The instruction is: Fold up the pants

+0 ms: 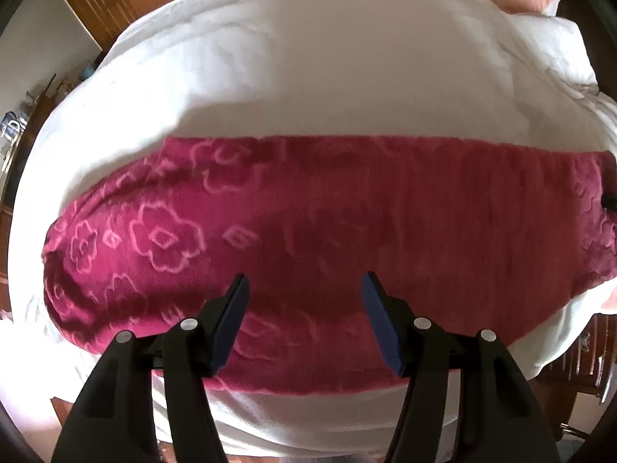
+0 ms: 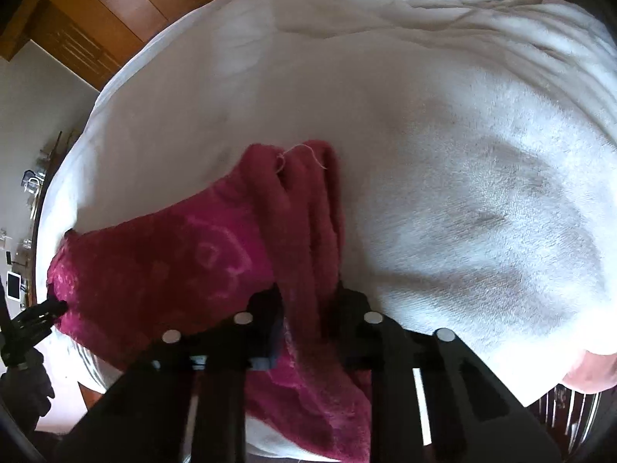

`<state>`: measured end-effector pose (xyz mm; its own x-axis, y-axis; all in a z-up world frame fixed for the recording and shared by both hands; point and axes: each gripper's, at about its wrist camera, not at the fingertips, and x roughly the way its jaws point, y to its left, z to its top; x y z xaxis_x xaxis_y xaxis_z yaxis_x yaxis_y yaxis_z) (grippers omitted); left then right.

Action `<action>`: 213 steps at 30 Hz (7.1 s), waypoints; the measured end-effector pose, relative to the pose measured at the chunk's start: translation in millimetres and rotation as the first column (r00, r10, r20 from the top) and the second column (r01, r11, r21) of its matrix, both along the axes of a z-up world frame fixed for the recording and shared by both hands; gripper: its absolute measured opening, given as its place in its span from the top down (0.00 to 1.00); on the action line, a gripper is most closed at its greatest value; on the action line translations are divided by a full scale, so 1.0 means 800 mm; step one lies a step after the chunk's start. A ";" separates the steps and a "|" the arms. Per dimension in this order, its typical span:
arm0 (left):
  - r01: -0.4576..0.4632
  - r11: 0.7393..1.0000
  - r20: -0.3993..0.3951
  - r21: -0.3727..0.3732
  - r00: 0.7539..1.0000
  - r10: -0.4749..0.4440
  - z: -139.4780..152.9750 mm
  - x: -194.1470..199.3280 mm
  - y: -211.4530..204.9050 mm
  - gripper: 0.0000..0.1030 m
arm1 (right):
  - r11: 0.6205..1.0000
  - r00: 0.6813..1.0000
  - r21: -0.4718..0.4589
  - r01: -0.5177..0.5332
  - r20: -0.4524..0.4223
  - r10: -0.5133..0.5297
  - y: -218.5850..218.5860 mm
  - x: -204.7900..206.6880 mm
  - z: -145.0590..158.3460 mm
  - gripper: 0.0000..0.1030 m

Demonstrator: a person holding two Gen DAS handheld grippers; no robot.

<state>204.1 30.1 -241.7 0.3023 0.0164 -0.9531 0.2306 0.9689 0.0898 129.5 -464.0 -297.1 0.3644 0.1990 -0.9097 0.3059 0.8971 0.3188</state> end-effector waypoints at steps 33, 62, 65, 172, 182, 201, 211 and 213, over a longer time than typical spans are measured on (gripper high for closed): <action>-0.009 0.996 -0.018 -0.088 1.000 0.008 -0.002 0.037 0.238 0.41 | 0.944 0.992 0.315 -0.099 0.108 0.068 0.348 0.068 0.098 0.83; -0.091 0.994 -0.040 -0.064 0.995 0.088 0.000 0.027 0.352 0.41 | 0.904 0.966 0.372 -0.213 -0.057 0.251 0.497 0.137 -0.009 0.49; -0.105 0.992 -0.034 -0.065 0.994 0.103 0.006 0.014 0.347 0.41 | 0.886 0.965 0.413 -0.209 -0.058 0.255 0.498 0.140 -0.010 0.46; -0.716 0.587 -0.196 -0.377 0.681 0.705 -0.113 0.019 0.663 0.19 | 0.830 0.886 -0.310 -0.464 -0.178 0.429 0.636 0.202 -0.061 0.36; -0.713 0.492 -0.281 -0.499 0.670 0.687 -0.157 0.032 0.678 0.33 | 0.828 0.890 -0.326 -0.455 -0.177 0.420 0.635 0.201 -0.058 0.36; -0.615 0.555 -0.137 -0.561 0.730 0.670 -0.040 0.021 0.644 0.73 | 0.828 0.886 -0.320 -0.460 -0.101 0.453 0.613 0.169 -0.026 0.36; -0.469 0.652 0.009 -0.596 0.808 0.589 0.057 0.025 0.548 0.73 | 0.890 0.930 -0.284 -0.357 -0.014 0.368 0.510 0.096 0.020 0.36; -0.429 0.668 0.038 -0.608 0.825 0.564 0.076 0.026 0.520 0.73 | 0.900 0.938 -0.278 -0.335 -0.005 0.347 0.484 0.076 0.030 0.36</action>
<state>225.0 446.1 -181.3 0.5926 -0.2811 -0.7548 -0.2583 0.8213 -0.5087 190.5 -76.6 -273.1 0.3588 0.0673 -0.9310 -0.0431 0.9975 0.0555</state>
